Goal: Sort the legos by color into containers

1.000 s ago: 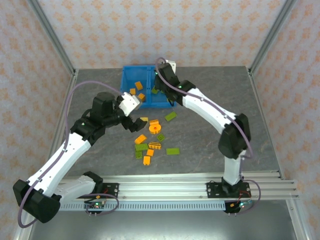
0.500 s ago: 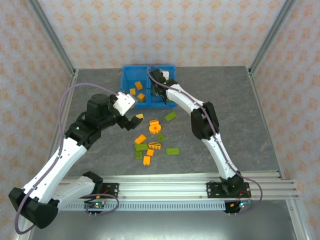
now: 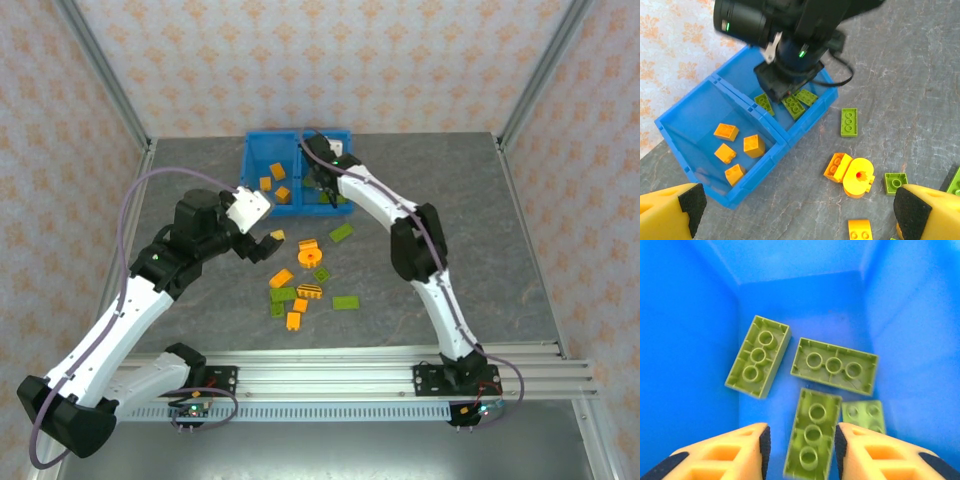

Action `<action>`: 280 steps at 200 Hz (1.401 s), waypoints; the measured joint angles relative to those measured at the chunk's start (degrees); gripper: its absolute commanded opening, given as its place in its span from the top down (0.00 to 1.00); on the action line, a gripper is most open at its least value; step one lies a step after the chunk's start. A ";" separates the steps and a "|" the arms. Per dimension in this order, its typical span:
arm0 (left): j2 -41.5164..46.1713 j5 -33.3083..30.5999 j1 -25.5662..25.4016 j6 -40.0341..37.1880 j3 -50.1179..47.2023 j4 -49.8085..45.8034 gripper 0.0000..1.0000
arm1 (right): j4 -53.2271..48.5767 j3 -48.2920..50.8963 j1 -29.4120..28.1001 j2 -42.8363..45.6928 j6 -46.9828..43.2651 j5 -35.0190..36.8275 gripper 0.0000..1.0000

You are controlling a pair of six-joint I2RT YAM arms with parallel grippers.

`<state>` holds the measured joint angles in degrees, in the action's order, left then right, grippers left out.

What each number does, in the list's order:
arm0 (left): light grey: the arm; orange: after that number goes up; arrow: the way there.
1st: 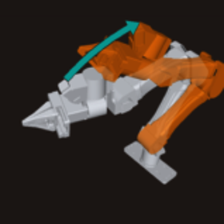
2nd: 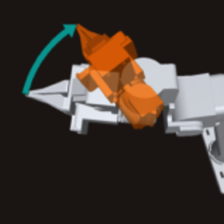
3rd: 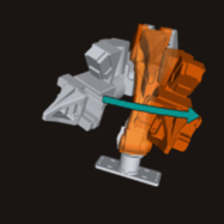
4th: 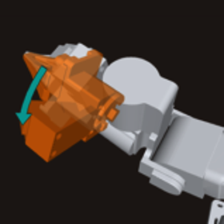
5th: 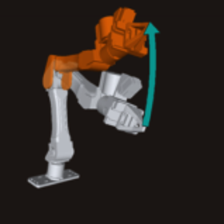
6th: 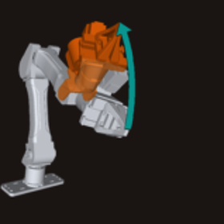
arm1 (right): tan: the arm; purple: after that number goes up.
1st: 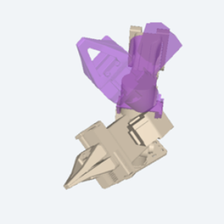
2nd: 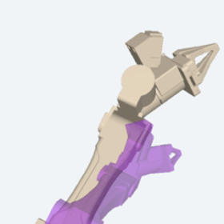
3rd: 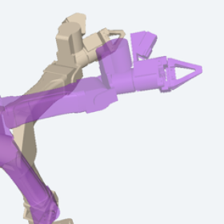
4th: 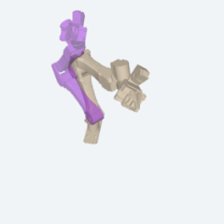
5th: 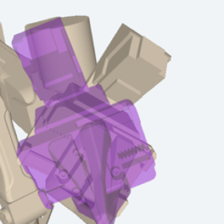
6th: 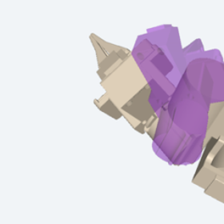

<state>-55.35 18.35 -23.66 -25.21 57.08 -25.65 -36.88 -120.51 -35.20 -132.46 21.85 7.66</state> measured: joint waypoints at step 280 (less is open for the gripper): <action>-1.60 2.16 0.00 -0.46 -1.97 -0.52 0.00 | 12.17 40.61 -3.87 14.73 17.16 -1.49 0.51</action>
<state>-56.95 20.51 -23.66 -25.67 55.11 -26.17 -24.71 -79.90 -39.07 -117.73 39.00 6.17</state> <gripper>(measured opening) 0.996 0.512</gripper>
